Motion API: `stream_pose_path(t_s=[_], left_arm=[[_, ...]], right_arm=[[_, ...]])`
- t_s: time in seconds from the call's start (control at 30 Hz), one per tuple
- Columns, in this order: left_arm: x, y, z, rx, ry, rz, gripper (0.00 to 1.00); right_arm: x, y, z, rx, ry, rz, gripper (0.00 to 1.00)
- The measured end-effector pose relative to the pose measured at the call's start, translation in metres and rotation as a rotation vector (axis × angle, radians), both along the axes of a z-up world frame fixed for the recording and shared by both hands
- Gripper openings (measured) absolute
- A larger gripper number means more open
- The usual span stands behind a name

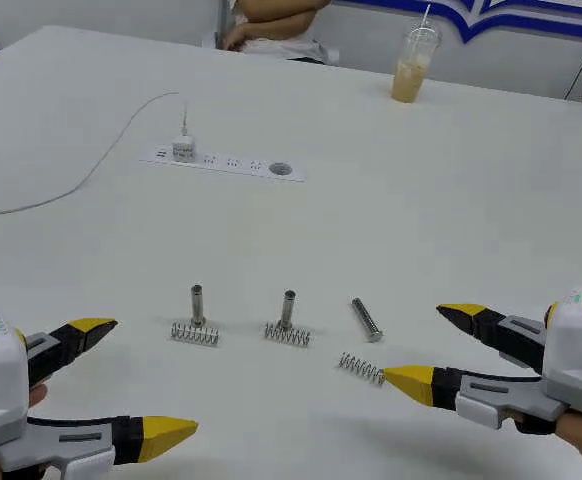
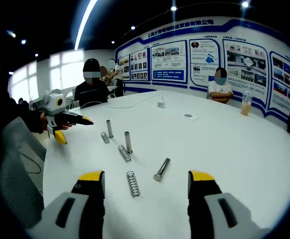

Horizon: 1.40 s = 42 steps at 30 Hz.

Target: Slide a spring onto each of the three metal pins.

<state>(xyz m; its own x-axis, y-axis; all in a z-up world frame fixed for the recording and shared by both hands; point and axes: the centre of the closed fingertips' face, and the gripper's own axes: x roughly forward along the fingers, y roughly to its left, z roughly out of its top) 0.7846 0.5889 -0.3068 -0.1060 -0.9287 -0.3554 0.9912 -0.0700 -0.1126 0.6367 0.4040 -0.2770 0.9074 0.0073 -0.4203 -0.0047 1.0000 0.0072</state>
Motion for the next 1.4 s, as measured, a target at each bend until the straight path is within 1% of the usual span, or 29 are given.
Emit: stream_pose_path(t_s=[0.17,0.27,0.37,0.63,0.87,1.1,1.17,1.4], left_arm=[[0.0,0.0,0.0,0.001,0.0,0.001,0.95],[-0.001,-0.001,0.0,0.001,-0.001,0.0,0.95],[-0.001,-0.001,0.0,0.0,-0.002,0.002,0.95],[0.0,0.0,0.001,-0.002,0.0,0.009,0.95],[-0.001,0.001,0.0,0.002,0.0,0.009,0.95],[-0.001,0.002,-0.001,0.003,0.002,0.01,0.95],[-0.001,0.003,-0.001,0.005,0.002,0.011,0.95],[-0.001,0.004,-0.003,0.01,0.005,0.014,0.95]], right_arm=[[0.005,-0.007,0.002,0.001,0.004,-0.014,0.66],[0.008,-0.012,0.002,-0.006,0.015,-0.024,0.63],[0.013,-0.014,0.003,0.0,0.022,-0.028,0.61],[0.023,-0.018,-0.002,-0.01,0.049,-0.035,0.59],[0.033,-0.029,-0.006,-0.02,0.094,-0.055,0.54],[0.046,-0.033,-0.011,-0.032,0.131,-0.062,0.51],[0.048,-0.035,-0.012,-0.032,0.137,-0.065,0.5],[0.054,-0.039,-0.02,-0.035,0.185,-0.082,0.46]])
